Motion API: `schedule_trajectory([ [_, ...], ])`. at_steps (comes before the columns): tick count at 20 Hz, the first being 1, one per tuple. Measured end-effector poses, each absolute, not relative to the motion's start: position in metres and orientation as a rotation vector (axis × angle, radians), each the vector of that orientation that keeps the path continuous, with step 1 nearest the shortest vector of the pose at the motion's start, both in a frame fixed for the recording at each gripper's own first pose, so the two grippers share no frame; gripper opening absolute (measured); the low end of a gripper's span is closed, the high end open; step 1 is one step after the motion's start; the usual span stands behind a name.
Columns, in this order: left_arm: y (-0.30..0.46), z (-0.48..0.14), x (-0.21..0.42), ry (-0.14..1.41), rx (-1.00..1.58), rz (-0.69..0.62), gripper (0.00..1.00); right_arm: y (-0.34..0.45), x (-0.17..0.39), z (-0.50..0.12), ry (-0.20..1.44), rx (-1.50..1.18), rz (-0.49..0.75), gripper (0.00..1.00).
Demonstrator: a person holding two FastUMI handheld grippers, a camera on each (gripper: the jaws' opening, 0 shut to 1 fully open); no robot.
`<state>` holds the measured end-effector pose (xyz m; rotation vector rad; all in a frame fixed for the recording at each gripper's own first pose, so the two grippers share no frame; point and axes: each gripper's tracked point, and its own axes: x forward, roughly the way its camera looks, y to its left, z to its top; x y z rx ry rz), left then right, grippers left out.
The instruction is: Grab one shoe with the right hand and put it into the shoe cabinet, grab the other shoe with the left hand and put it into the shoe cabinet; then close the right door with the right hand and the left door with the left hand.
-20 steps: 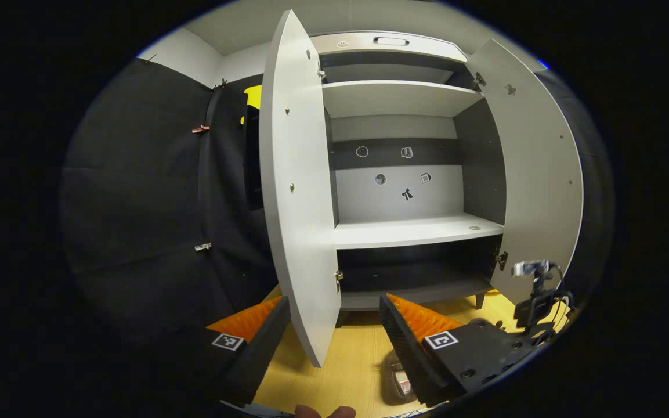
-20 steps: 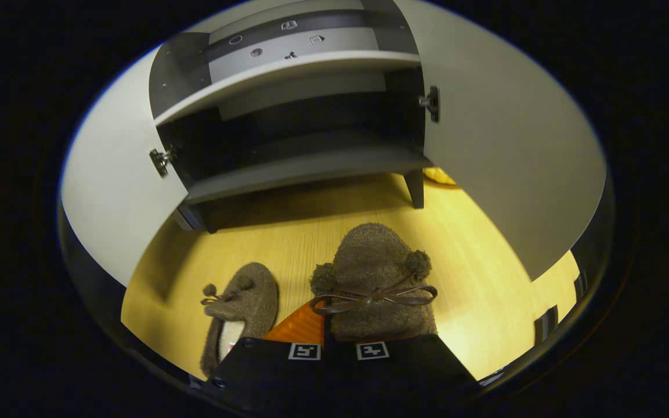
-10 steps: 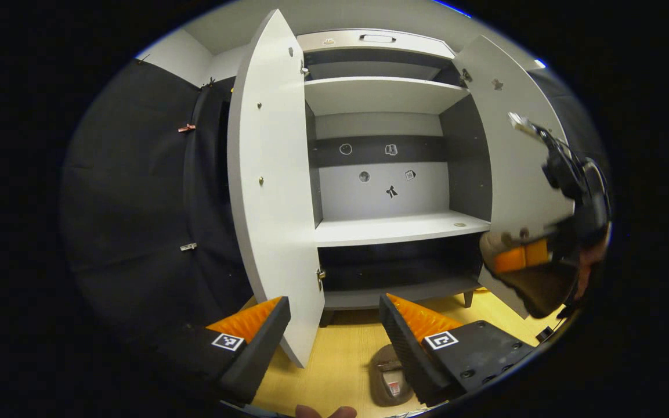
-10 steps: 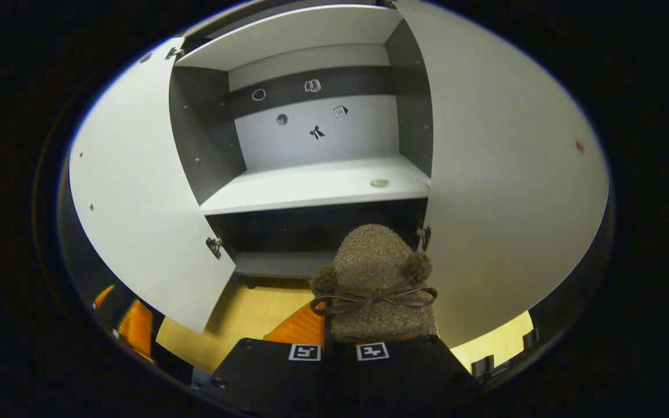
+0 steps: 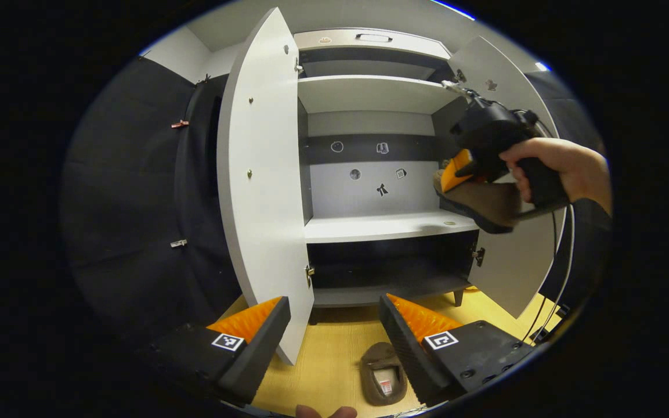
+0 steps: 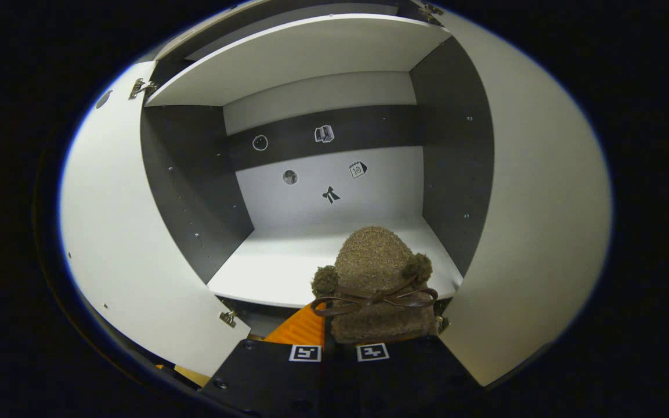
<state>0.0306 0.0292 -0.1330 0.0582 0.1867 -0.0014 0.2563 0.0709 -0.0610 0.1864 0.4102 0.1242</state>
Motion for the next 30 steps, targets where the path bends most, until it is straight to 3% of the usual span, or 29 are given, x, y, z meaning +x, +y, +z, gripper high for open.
schedule_trajectory([
  [11,0.052,-0.159,0.041,0.232,0.055,0.025,0.97,0.08,0.419,-0.06,0.296,0.294,0.067,0.07],
  [22,0.067,-0.179,0.056,0.278,0.061,0.052,0.96,0.081,0.46,-0.137,0.438,0.238,0.023,0.1],
  [25,0.065,-0.179,0.058,0.275,0.062,0.05,0.95,0.082,0.458,-0.135,0.44,0.234,0.017,0.15],
  [29,0.059,-0.177,0.06,0.268,0.061,0.036,0.95,0.087,0.445,-0.13,0.449,0.226,0.026,0.55],
  [30,0.057,-0.177,0.06,0.268,0.059,0.03,0.95,0.089,0.441,-0.128,0.451,0.22,0.033,0.6],
])
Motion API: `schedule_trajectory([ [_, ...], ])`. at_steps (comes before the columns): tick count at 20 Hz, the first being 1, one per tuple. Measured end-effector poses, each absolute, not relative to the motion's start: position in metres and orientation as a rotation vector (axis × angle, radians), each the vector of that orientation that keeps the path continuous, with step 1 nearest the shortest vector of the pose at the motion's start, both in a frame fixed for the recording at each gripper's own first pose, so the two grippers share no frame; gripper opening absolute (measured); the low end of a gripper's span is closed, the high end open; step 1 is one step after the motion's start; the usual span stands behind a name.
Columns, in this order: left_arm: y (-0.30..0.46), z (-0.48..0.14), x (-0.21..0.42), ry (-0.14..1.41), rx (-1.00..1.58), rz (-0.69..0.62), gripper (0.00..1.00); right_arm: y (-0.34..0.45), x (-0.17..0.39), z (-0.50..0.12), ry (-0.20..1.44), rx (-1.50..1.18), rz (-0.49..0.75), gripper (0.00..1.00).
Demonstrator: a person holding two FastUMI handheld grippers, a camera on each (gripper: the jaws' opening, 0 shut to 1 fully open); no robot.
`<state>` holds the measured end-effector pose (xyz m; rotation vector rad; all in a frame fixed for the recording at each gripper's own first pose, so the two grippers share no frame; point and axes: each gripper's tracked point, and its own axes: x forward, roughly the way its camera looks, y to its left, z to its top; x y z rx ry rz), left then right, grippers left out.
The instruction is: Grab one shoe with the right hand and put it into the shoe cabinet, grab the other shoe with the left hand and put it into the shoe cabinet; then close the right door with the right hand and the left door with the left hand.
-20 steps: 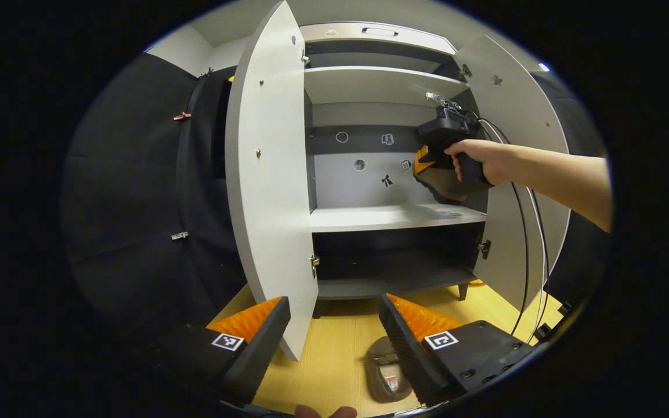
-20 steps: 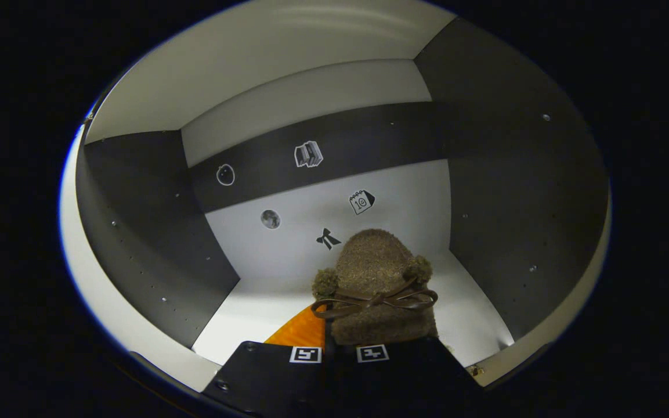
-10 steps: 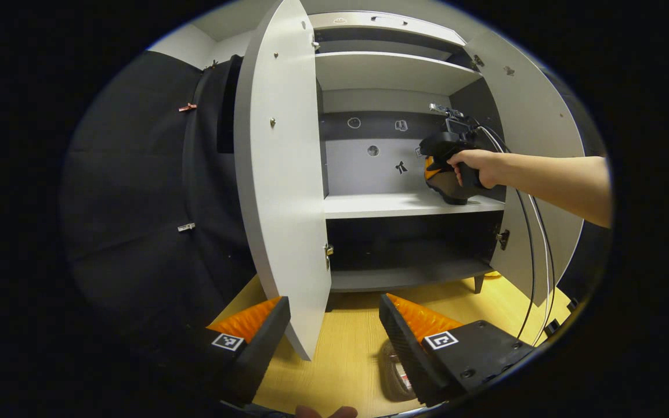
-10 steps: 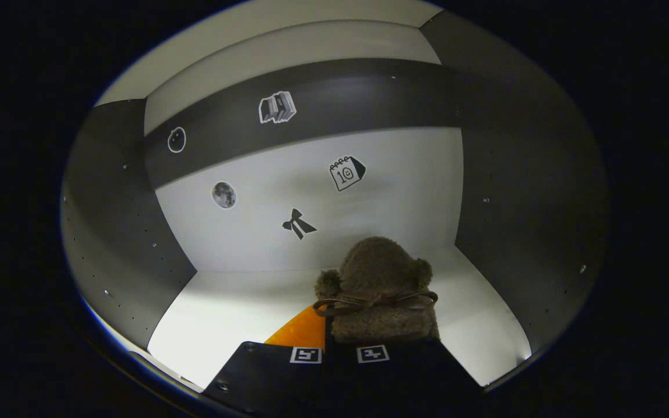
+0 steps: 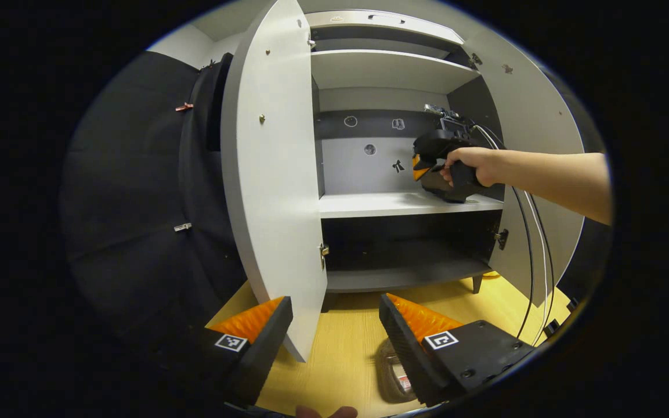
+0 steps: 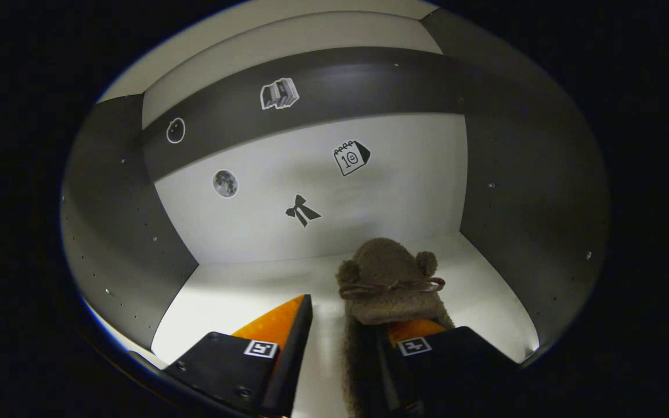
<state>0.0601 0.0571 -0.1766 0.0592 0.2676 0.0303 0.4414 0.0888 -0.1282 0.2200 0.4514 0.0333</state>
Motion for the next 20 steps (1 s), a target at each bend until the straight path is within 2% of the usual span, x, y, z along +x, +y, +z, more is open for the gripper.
schedule_trajectory([
  [2,0.054,-0.175,0.061,0.265,0.058,0.023,0.95,0.092,0.432,-0.127,0.464,0.208,0.05,0.76],
  [6,0.05,-0.17,0.06,0.252,0.054,0.019,0.95,0.091,0.416,-0.118,0.454,0.202,0.065,0.87],
  [14,0.04,-0.167,0.047,0.244,0.053,0.013,0.95,0.093,0.377,-0.092,0.417,0.249,0.109,0.91],
  [15,0.038,-0.168,0.044,0.246,0.05,0.01,0.95,0.092,0.369,-0.085,0.403,0.256,0.119,0.97],
  [20,0.027,-0.189,0.037,0.259,0.069,-0.024,0.95,0.077,0.323,-0.038,0.243,0.208,0.117,0.99],
])
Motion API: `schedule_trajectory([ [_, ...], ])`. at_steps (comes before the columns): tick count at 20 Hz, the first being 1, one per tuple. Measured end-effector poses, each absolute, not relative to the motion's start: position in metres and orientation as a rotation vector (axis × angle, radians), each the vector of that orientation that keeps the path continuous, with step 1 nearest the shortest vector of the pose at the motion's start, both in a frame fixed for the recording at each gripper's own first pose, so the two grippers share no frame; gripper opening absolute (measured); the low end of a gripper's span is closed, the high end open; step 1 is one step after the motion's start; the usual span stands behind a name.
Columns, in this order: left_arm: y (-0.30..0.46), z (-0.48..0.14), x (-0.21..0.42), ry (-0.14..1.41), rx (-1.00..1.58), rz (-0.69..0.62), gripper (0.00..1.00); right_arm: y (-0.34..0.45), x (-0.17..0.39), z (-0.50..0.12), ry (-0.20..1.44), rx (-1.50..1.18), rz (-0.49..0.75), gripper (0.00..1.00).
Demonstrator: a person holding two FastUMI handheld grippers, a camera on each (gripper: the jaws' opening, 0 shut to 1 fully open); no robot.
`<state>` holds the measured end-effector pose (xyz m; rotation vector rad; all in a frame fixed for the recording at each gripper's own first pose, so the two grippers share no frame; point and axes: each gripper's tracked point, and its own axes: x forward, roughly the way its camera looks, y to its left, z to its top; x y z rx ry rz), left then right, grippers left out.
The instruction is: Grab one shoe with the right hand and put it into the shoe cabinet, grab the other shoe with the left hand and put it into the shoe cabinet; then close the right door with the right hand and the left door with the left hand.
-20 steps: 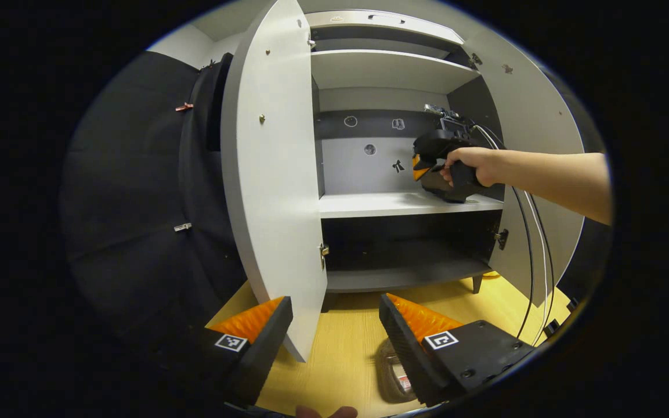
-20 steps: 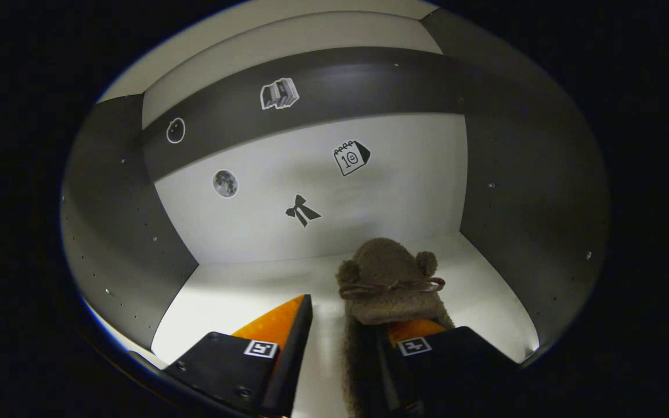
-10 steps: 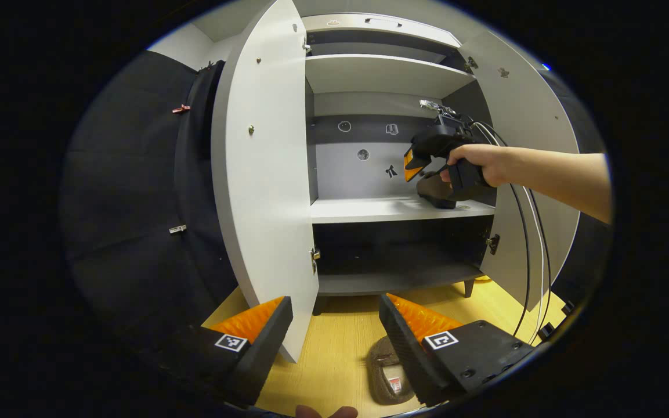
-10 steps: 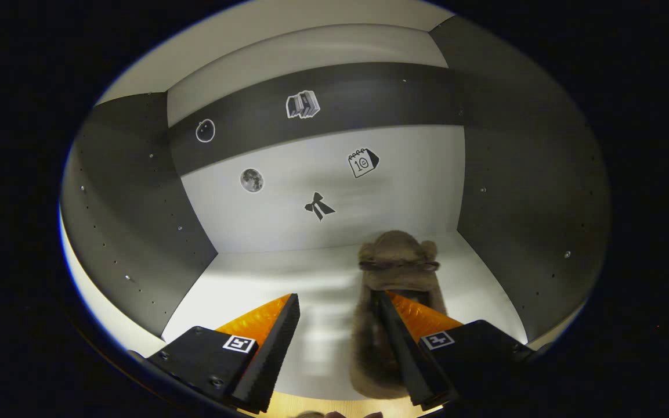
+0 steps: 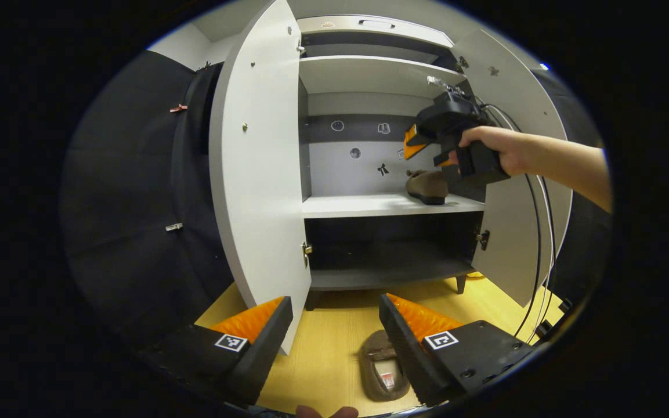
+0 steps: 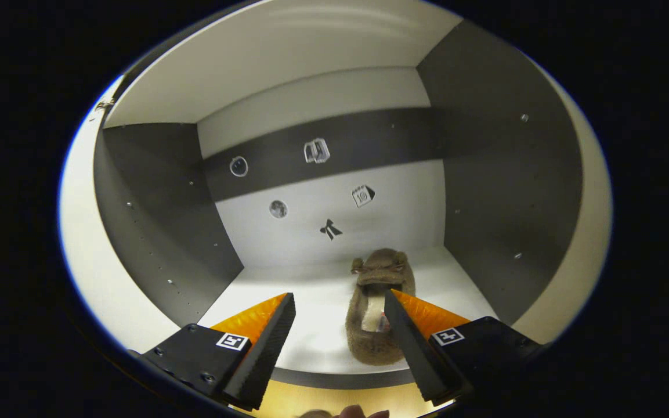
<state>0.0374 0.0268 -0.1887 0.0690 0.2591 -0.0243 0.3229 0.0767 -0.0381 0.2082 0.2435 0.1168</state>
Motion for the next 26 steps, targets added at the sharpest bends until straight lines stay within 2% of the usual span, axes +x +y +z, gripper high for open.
schedule_trajectory([
  [5,0.013,-0.234,0.028,0.308,0.082,-0.087,0.95,0.066,0.245,-0.005,0.073,0.126,0.109,0.98],
  [16,-0.013,-0.387,0.044,0.593,-0.002,-0.185,0.95,0.024,0.092,0.019,-0.011,0.132,0.096,0.97],
  [22,-0.025,-0.442,0.069,0.674,0.003,-0.232,0.87,-0.013,0.057,0.008,0.05,0.144,0.057,0.98],
  [24,-0.027,-0.443,0.082,0.658,-0.003,-0.222,0.77,-0.025,0.047,0.008,0.049,0.127,0.036,0.98],
  [25,-0.026,-0.446,0.086,0.655,0.0,-0.216,0.67,-0.03,0.043,0.008,0.049,0.115,0.026,0.98],
  [26,-0.025,-0.45,0.091,0.66,0.002,-0.207,0.64,-0.034,0.039,0.008,0.053,0.109,0.021,0.98],
])
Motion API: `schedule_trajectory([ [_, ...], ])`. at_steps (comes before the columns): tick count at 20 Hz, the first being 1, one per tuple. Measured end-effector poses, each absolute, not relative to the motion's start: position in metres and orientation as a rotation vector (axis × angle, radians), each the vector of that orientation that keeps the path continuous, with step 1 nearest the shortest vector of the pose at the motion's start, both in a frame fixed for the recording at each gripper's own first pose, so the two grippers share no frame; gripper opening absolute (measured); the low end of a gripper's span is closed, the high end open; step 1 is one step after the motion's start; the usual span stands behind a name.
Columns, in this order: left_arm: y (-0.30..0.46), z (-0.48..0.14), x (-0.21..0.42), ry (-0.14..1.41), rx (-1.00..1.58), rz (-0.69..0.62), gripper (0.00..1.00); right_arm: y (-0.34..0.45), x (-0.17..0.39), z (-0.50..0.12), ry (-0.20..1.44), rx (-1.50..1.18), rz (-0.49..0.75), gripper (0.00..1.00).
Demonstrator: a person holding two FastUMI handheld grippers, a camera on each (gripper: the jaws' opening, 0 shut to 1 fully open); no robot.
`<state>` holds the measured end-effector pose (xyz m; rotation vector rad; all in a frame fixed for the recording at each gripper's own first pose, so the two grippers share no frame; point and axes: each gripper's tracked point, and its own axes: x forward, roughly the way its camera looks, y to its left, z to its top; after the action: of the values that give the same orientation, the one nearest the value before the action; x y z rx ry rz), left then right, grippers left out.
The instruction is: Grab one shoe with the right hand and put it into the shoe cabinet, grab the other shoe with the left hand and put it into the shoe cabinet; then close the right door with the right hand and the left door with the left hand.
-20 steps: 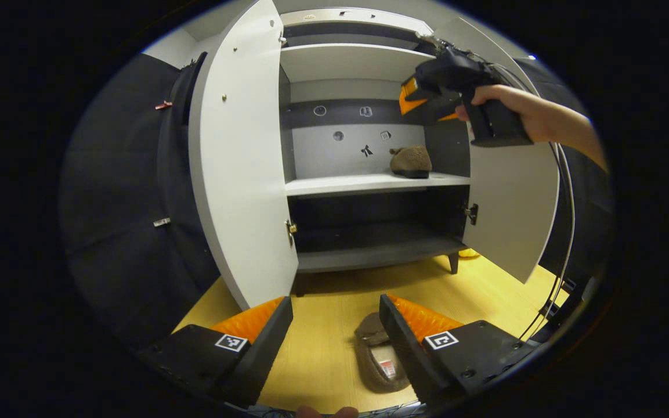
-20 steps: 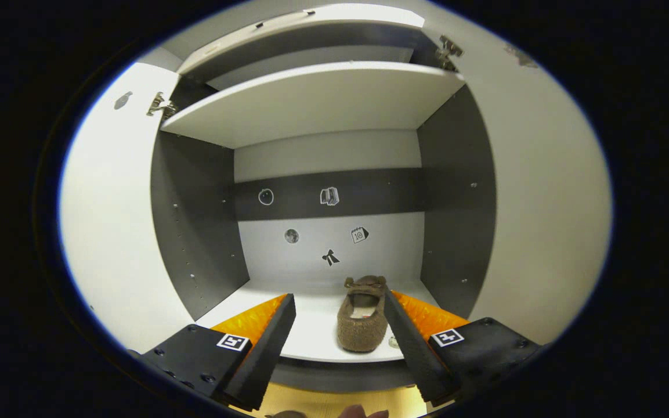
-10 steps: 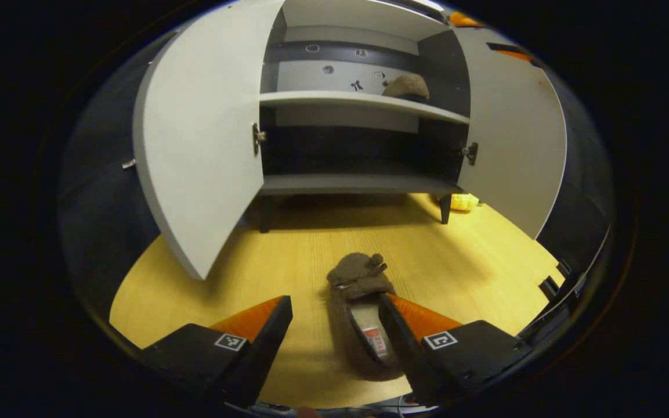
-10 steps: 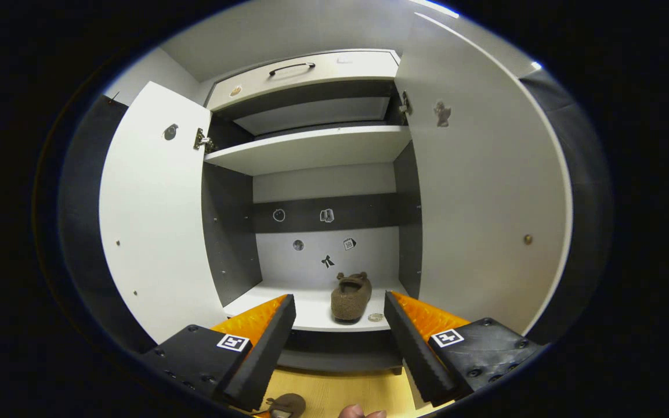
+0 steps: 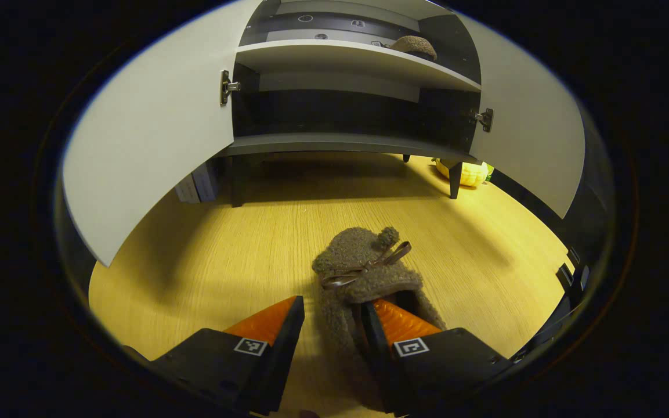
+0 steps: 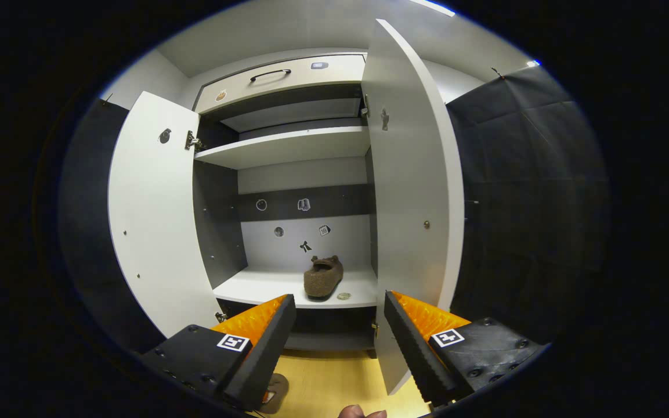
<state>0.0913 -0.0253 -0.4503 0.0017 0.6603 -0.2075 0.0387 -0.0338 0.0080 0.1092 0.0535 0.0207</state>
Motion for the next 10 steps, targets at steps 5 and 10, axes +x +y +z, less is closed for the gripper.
schedule_trajectory([
  [5,-0.023,-0.452,0.102,0.69,0.02,-0.164,0.25,-0.048,0.027,0.007,0.072,0.105,0.001,0.98],
  [10,-0.018,-0.423,0.095,0.693,0.053,-0.117,0.08,-0.063,0.024,0.007,0.069,0.117,-0.018,1.0],
])
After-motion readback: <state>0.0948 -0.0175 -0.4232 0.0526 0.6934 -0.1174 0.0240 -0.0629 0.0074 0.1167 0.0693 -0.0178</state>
